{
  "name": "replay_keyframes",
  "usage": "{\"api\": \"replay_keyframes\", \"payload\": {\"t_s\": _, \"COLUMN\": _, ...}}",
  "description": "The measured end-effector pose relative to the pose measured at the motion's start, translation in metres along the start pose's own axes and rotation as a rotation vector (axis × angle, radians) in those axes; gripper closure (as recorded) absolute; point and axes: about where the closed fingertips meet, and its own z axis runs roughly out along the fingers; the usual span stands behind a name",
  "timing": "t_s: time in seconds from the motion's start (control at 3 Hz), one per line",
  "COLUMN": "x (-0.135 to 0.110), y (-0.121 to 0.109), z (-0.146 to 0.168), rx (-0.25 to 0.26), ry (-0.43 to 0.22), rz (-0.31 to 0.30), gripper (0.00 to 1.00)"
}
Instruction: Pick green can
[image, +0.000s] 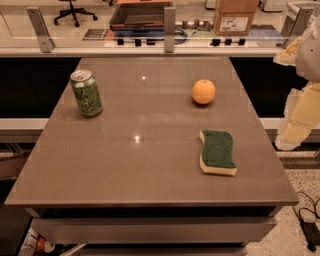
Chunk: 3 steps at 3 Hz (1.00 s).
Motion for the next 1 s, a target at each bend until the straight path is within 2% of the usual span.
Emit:
{"api": "replay_keyframes", "payload": {"t_s": 0.67, "x": -0.001, "y": 0.0, "z": 0.0, "rx": 0.003, "ry": -0.003, "rz": 0.002, "gripper": 0.0}}
{"api": "replay_keyframes", "payload": {"t_s": 1.0, "x": -0.015, "y": -0.001, "z": 0.008, "rx": 0.032, "ry": -0.085, "rz": 0.028, "gripper": 0.0}}
